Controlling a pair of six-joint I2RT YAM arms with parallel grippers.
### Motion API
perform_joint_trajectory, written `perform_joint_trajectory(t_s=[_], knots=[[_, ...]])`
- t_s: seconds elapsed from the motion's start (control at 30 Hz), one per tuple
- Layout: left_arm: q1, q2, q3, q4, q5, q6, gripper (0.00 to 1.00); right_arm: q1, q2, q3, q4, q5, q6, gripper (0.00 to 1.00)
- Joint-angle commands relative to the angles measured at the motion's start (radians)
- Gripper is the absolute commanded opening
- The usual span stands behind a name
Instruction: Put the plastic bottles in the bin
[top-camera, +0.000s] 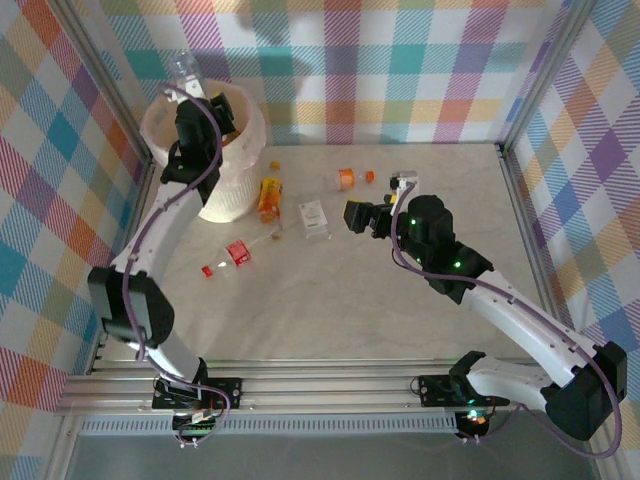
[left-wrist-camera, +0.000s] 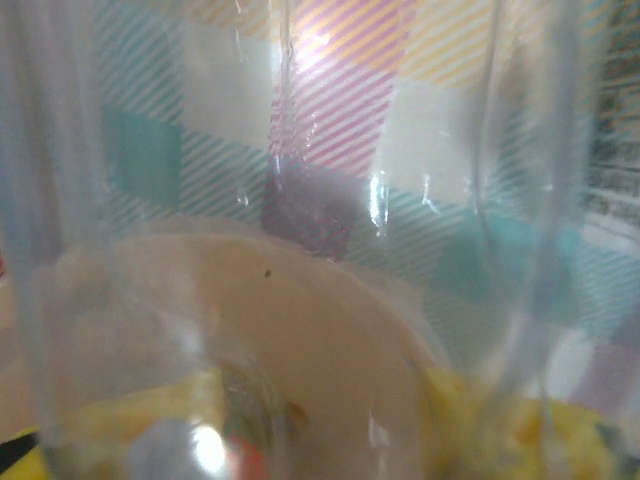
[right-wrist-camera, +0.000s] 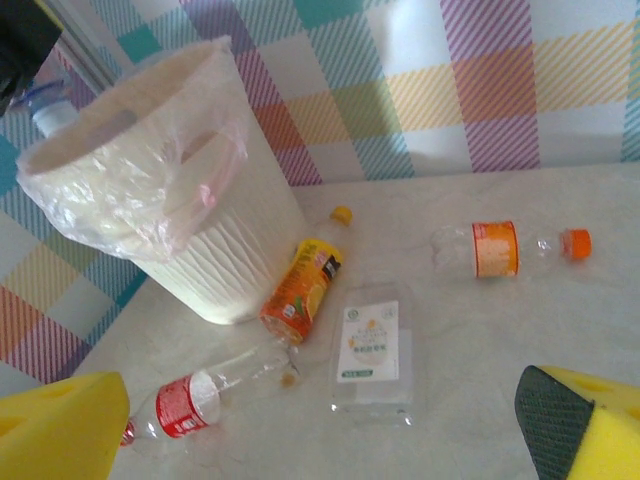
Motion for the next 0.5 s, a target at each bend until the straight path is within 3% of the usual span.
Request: perform_joint_trajectory(t_s=[0.0,0.13,0.33,0.47], knots=[[0.054,0.092,0.119,-0.016,0.168,0.092,0.54,0.002,-0.039,0.011,-0.047,0.018,-0.026,1.0],[0.08,0.213,0.285,-0.147,0.206,0.161,0.54,0.001,-0.069,-0.005,-0.056,0.03,-0.039,1.0],[0.094,0.342,0.442,-0.247,0.113,0.255,0.55,0.001,-0.071,-0.012,-0.079,0.052,-0.041,1.0],[0.098,0.426,0.536,-0.308,-0.133,0.303,0.56,0.002,-0.059,-0.01,-0.09,0.057,-0.034,1.0]])
